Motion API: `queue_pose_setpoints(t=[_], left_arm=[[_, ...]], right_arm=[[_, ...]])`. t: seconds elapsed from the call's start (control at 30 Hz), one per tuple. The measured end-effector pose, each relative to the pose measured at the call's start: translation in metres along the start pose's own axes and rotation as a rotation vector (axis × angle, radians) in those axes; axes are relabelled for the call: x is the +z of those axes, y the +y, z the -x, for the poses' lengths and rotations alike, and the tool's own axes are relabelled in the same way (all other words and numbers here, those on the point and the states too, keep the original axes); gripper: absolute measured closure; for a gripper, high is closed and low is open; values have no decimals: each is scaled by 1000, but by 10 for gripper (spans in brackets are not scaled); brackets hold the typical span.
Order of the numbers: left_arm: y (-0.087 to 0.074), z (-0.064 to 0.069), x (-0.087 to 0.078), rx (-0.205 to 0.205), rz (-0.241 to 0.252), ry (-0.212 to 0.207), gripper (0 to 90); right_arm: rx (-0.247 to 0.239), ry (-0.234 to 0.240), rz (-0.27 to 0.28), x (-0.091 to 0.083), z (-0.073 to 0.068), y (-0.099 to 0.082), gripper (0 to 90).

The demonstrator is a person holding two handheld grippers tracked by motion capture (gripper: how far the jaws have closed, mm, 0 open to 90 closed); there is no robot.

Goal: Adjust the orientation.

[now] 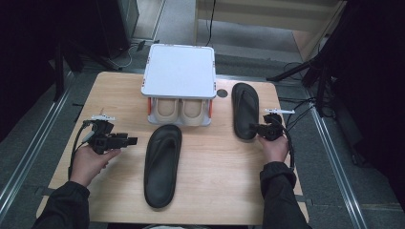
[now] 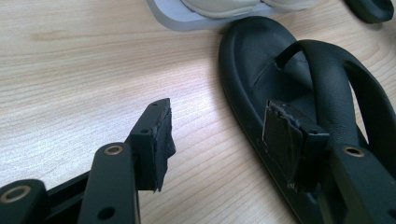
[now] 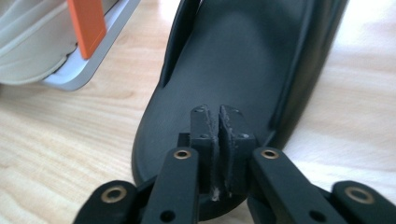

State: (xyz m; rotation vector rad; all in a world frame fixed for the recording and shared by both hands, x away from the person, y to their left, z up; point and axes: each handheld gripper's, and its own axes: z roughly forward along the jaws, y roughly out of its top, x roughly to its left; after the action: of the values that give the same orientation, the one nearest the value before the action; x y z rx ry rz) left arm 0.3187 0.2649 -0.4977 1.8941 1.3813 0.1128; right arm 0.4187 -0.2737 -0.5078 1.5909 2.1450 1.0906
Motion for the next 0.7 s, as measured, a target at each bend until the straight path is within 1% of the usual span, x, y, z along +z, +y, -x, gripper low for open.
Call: queue_pose_setpoints(t=[0.03,0.1,0.13,0.2,0.23,0.3,0.33,0.37,0.4,0.43,0.53,0.57,0.63,0.67,0.7], left_arm=[[0,0,0,4,-5,-1,430],[0,1,0,7,-16,4,430],[-1,1,0,7,-22,5,431],[-2,2,0,12,-16,10,431],[-3,2,-1,9,-11,6,432],[-4,3,-4,9,-1,14,433],[-5,3,-5,16,9,21,437],[-6,4,-7,14,24,24,438],[-6,3,-8,11,22,21,438],[-8,4,-9,7,30,27,438],[-11,2,-11,1,22,33,438],[-12,2,-12,3,19,35,438],[-15,1,-14,-5,24,41,438],[-16,1,-15,-6,28,43,438],[-18,1,-16,-11,29,46,438]], right_arm=[[-4,-2,5,-1,0,1,825],[10,-2,28,-3,2,4,800],[8,-4,38,-3,2,5,780],[10,-13,41,-4,4,8,740],[2,-12,40,-3,5,10,714],[-7,-11,21,0,6,13,701],[-10,-15,19,0,6,14,692],[-9,-18,21,0,7,16,686],[-3,-17,27,0,8,18,677],[-2,-20,32,0,9,20,676],[0,-23,43,0,13,27,659],[-1,-17,47,1,15,29,658],[3,-20,62,1,17,32,652],[9,-16,63,2,18,34,649],[15,-20,53,3,19,37,639]])
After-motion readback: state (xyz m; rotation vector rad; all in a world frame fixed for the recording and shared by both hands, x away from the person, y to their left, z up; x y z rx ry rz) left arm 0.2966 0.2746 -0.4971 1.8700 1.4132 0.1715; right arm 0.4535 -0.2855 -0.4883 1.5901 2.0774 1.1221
